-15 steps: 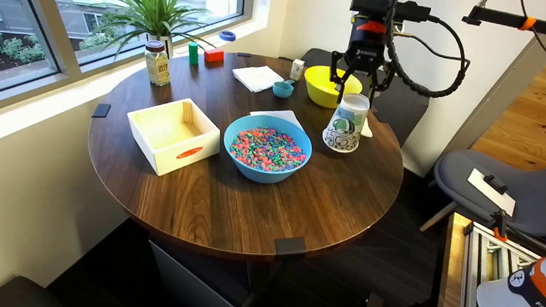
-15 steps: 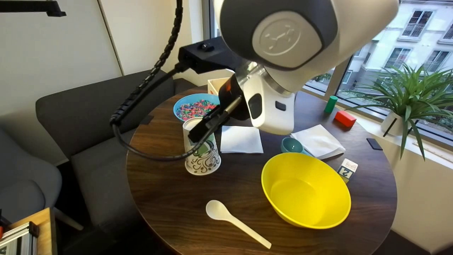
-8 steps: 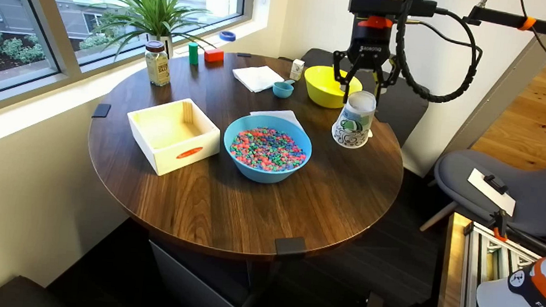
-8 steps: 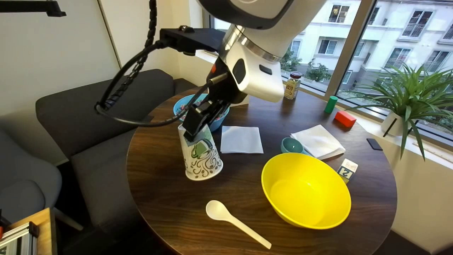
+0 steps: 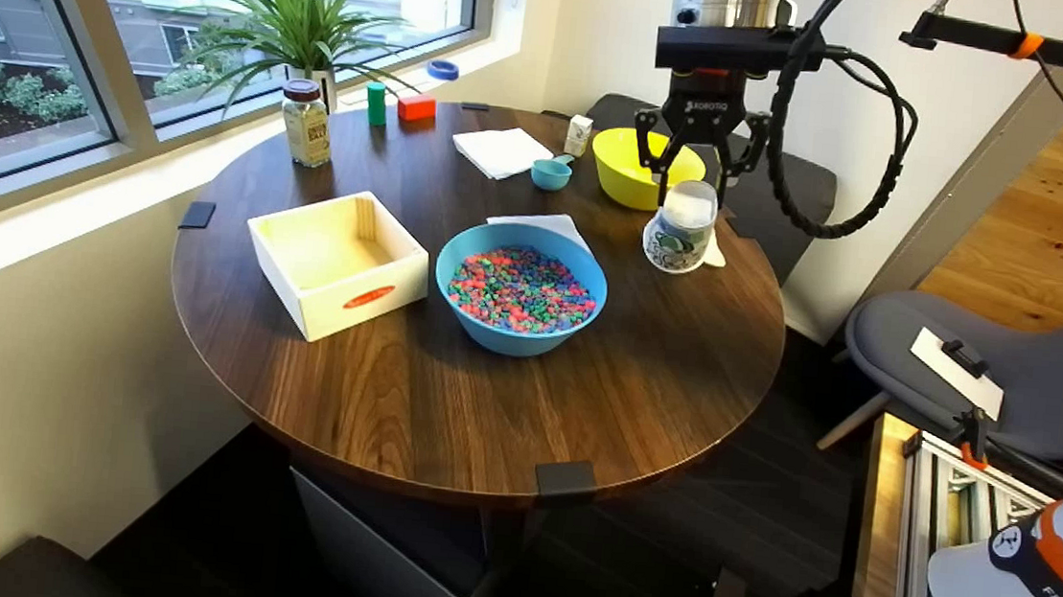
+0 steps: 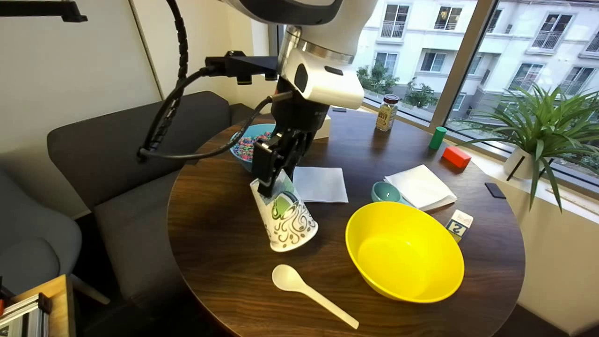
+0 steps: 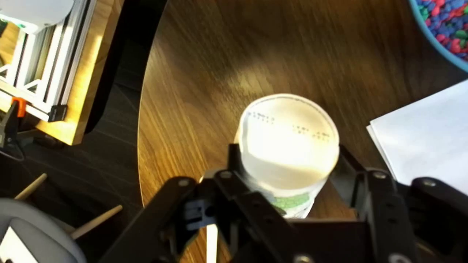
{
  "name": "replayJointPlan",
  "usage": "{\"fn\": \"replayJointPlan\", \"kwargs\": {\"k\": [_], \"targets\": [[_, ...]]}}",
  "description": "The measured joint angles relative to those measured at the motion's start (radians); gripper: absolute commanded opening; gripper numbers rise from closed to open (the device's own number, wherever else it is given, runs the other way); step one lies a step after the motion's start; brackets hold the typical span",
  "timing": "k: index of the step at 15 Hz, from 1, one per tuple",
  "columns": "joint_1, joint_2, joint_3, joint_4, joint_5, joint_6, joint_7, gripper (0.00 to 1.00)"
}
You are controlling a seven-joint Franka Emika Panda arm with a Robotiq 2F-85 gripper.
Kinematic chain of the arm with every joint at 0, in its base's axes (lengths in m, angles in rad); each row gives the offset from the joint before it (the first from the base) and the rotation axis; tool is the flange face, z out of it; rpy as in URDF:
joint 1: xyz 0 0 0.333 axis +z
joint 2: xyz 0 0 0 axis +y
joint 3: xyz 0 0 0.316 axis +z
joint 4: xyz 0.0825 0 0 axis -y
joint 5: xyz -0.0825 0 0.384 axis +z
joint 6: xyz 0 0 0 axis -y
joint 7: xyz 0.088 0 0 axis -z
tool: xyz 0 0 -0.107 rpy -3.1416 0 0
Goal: Place the coffee cup upright then put the white spoon on top of the coffee cup.
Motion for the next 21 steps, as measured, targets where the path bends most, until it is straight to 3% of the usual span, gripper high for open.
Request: {"fn": "replayJointPlan", "kwargs": {"k": [4,6,12,21], "targets": [[0.028,-0.024,0.034,-0.033,-0.114,0.058,0.064,0.46],[0.041,-0.033,0.051,-0.046,-0.159,0.072,0.093,0.54],[0.053,-0.048,0.080,-0.082,-0.222,0.093,0.142,1.00],[0.049,-0.056,0.079,-0.105,-0.234,0.131,0.161,1.00]]}}
